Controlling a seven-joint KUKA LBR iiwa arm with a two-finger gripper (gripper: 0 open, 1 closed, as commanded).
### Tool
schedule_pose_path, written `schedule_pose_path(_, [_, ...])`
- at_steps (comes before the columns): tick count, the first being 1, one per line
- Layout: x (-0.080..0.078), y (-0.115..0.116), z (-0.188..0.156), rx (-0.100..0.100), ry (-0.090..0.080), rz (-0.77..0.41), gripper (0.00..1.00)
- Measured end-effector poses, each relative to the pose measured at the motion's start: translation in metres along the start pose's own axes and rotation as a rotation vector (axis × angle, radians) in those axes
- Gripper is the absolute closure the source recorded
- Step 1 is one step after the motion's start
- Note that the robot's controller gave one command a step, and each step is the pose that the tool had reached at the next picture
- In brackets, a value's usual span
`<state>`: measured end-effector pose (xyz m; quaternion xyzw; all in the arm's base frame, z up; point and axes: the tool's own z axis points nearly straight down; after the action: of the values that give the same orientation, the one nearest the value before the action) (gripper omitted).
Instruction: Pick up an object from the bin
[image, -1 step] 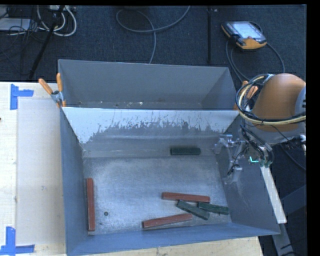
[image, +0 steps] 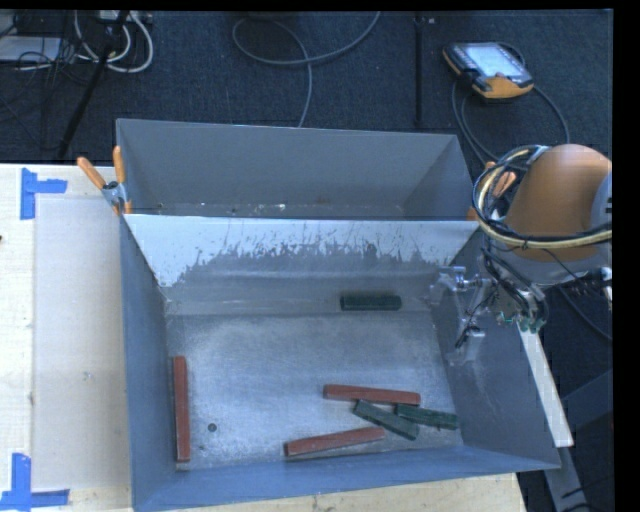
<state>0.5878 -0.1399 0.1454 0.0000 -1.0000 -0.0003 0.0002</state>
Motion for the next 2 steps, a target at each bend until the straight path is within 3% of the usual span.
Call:
schedule_pose_path(1, [0.015, 0.022, 0.013, 0.004, -0.006, -0.114, 0.00])
schedule_pose_path(2, [0.032, 0.039, 0.039, -0.002, 0.000, -0.270, 0.00])
